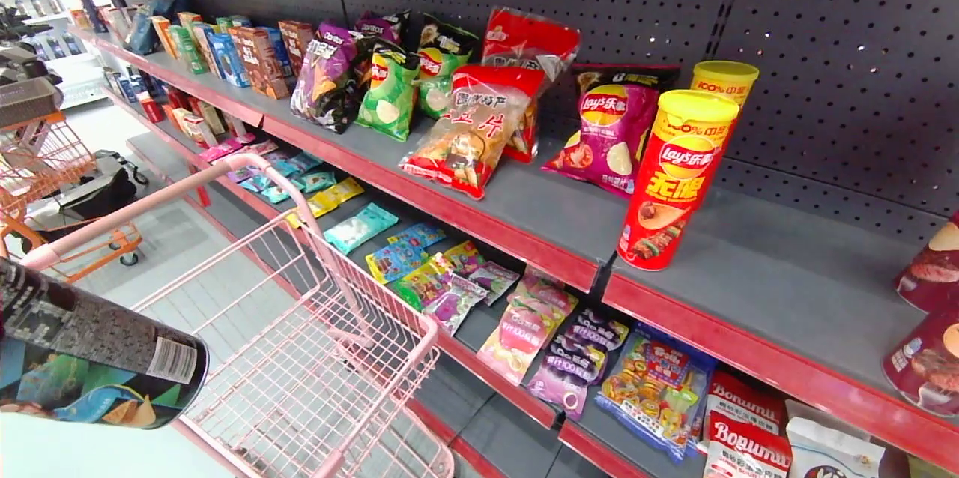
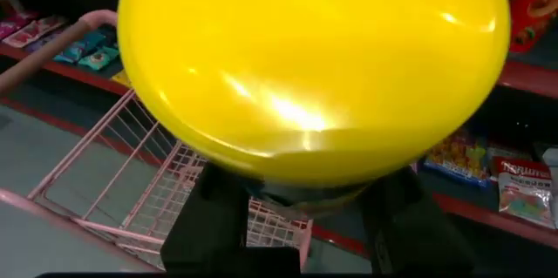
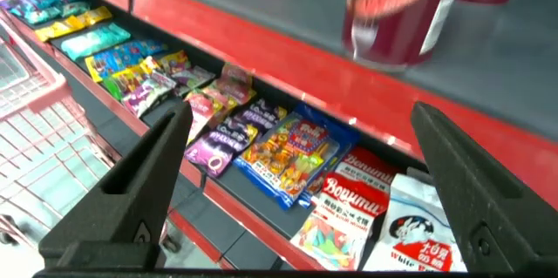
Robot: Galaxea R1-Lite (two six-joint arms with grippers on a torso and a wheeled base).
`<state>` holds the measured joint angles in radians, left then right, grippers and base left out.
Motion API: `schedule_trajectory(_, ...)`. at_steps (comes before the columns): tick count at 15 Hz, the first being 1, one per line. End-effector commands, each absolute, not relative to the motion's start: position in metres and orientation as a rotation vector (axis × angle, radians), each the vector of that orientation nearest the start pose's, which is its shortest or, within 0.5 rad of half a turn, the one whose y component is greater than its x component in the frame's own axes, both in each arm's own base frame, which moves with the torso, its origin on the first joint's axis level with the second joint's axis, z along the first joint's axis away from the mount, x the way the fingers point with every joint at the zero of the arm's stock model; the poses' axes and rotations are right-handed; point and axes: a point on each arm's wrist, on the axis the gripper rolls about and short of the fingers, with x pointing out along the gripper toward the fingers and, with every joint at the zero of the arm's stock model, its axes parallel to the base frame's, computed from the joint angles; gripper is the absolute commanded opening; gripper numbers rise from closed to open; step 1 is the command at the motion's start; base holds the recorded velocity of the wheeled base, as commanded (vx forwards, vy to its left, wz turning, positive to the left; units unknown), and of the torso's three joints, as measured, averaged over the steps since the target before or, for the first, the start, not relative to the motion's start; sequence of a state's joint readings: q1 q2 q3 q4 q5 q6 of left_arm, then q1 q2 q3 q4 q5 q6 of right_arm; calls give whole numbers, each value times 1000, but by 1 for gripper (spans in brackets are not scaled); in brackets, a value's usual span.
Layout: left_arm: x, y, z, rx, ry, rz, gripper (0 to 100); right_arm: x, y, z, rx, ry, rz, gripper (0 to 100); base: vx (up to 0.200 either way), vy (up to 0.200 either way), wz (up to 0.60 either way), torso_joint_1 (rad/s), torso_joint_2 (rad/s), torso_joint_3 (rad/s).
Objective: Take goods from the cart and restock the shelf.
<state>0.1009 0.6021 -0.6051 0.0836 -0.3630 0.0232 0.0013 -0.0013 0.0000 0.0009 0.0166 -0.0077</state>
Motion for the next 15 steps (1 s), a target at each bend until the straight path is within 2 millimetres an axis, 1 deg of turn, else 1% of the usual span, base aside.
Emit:
schedule_trajectory(1, 26, -5, 235, 6, 75, -260, 0, -23, 0, 75, -8, 1, 18, 100, 0, 0, -600, 178, -442, -266)
schedule_trajectory(3, 25, -5, 228, 40, 79, -263, 0, -23, 0, 75, -8, 1, 18, 100, 0, 0, -600, 53, -161, -83)
schedule_trajectory(4, 25, -5, 228, 40, 79, -263, 0, -23, 0, 75, -8, 1, 18, 100, 0, 0, -600, 27, -41, -36)
schedule_trajectory(5, 23, -6, 221, 57, 85, -266, 0, -23, 0, 75, -8, 0, 18, 100, 0, 0, -600, 36, -2, -22)
schedule_trajectory(7, 23, -6, 218, 55, 93, -264, 0, -23, 0, 75, -6, 1, 18, 100, 0, 0, -600, 10, -10, -2)
schedule_trajectory(15, 22, -5, 217, 57, 92, -243, 0, -23, 0, 75, -8, 1, 20, 100, 0, 0, -600, -1, 0, 2)
